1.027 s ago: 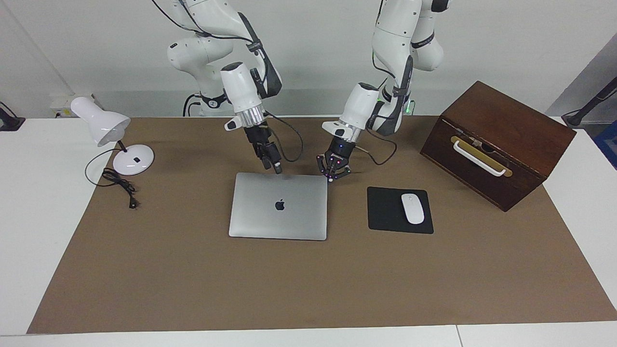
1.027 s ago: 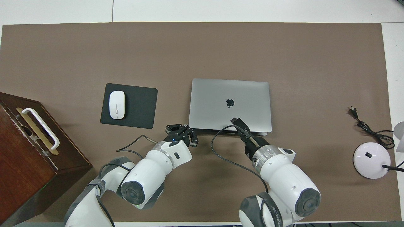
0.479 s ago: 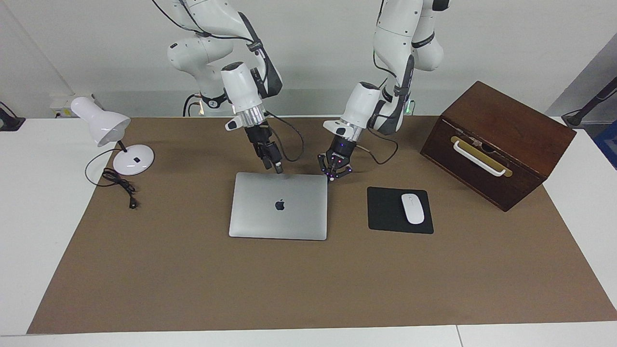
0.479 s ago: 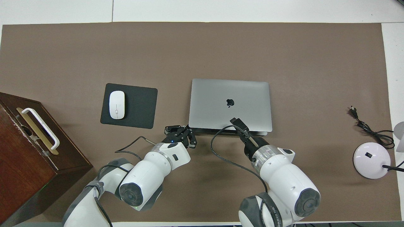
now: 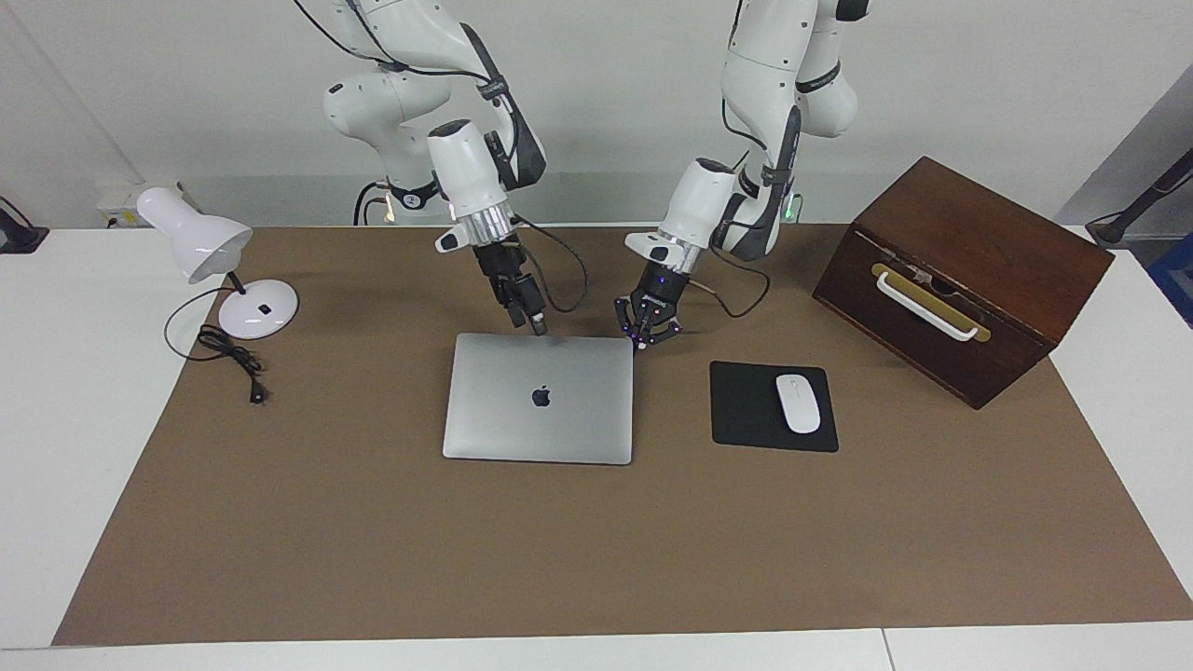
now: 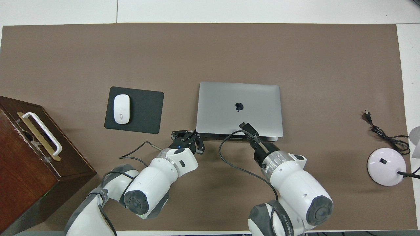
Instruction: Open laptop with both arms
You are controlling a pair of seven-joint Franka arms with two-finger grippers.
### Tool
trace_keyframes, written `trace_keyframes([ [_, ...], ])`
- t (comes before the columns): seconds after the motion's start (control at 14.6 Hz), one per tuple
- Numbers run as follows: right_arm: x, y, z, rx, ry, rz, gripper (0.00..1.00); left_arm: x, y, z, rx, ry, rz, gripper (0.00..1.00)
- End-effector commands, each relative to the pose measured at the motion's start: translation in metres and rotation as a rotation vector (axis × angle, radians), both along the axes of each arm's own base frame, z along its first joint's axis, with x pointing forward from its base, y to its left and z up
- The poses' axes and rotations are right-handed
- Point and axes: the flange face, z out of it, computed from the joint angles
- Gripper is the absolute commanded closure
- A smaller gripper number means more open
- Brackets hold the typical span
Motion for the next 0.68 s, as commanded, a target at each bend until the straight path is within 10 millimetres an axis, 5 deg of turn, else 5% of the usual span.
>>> trace_keyframes([
  [0.0, 0.002, 0.002, 0.0, 0.019, -0.009, -0.024, 0.0, 0.004, 0.001, 0.002, 0.005, -0.019, -0.016, 1.0],
  [0.62, 0.002, 0.001, -0.001, 0.016, -0.006, -0.022, 0.0, 0.009, -0.006, -0.016, 0.019, 0.001, -0.019, 1.0],
])
